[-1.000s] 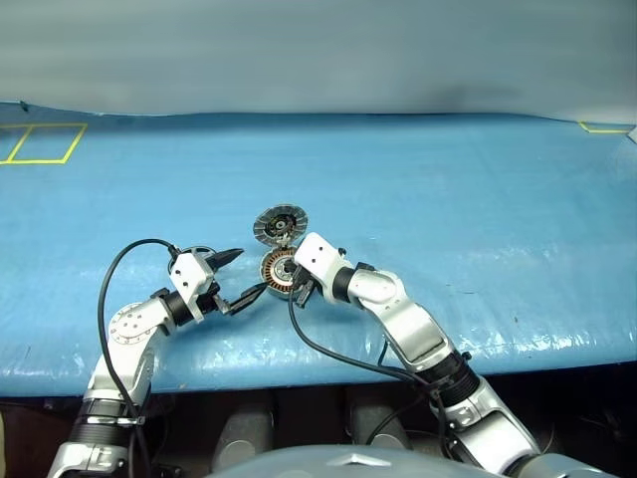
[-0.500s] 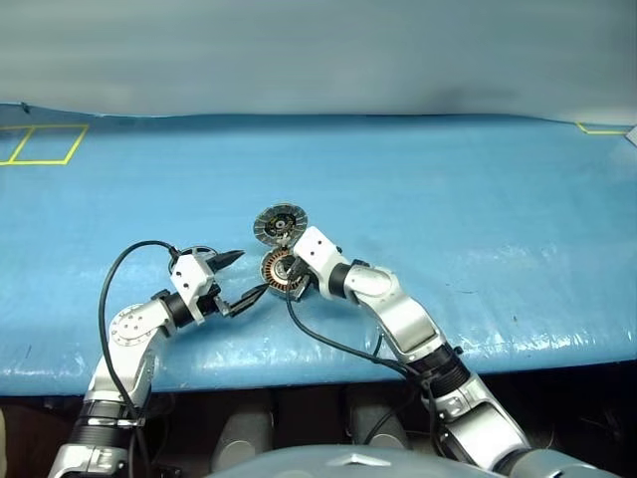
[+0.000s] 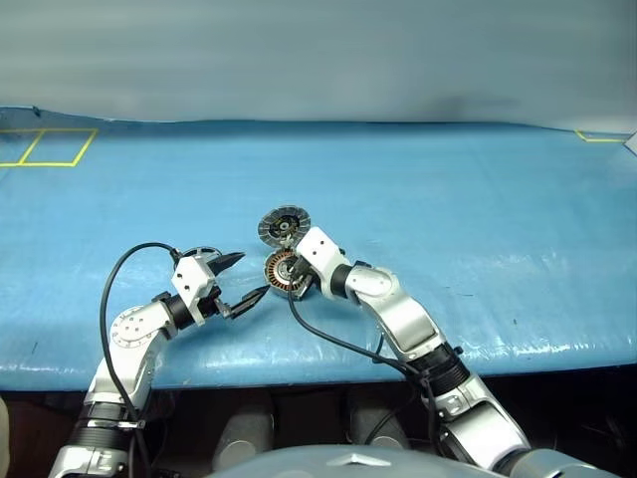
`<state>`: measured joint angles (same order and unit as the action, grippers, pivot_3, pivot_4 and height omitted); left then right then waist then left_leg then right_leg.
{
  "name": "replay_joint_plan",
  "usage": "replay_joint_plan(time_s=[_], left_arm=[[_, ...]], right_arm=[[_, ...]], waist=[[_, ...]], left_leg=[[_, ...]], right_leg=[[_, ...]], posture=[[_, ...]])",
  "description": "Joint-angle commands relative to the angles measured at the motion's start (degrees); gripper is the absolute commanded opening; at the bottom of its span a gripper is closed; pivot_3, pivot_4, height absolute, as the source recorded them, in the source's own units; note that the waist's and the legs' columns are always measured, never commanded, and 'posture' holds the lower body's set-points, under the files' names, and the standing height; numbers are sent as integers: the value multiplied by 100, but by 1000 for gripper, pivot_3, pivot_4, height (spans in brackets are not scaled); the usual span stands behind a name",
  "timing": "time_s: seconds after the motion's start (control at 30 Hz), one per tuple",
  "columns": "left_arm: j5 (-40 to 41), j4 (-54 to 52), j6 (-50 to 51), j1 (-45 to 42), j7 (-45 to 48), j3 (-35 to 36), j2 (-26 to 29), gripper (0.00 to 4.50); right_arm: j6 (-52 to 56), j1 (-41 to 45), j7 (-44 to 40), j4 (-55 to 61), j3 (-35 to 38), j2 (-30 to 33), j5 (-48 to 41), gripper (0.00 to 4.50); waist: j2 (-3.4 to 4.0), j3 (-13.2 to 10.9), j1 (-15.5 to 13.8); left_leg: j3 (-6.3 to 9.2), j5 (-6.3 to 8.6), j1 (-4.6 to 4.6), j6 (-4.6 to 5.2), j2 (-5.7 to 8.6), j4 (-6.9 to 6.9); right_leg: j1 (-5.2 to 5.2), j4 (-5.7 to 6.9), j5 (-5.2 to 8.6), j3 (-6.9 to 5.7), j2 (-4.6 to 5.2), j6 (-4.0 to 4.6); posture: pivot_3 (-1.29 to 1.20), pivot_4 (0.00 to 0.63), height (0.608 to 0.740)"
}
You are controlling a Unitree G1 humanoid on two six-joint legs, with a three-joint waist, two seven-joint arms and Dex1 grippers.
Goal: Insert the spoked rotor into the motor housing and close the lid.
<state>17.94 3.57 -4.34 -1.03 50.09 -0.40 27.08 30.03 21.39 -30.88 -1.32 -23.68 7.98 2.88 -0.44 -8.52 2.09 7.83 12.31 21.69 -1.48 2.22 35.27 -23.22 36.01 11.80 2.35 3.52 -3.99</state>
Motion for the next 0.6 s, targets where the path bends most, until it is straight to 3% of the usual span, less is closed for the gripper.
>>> replay_joint_plan(time_s=[0.03, 0.6], left_arm=[[3, -110, -74, -32, 16, 66, 13, 4456], [2, -97, -56, -58, 18, 60, 13, 4456]], right_arm=[[316, -386, 94, -643, -122, 253, 216, 53], [39, -291, 522, -628, -317, 549, 698, 53]], waist=[[2, 17, 0], [-2, 46, -21]], left_leg=[[0, 0, -2, 0, 0, 0], [2, 1, -11, -2, -1, 0]], right_leg=[[3, 0, 0, 0, 0, 0], [18, -3, 3, -3, 8, 0]], posture=[[0, 150, 740], [0, 150, 740]])
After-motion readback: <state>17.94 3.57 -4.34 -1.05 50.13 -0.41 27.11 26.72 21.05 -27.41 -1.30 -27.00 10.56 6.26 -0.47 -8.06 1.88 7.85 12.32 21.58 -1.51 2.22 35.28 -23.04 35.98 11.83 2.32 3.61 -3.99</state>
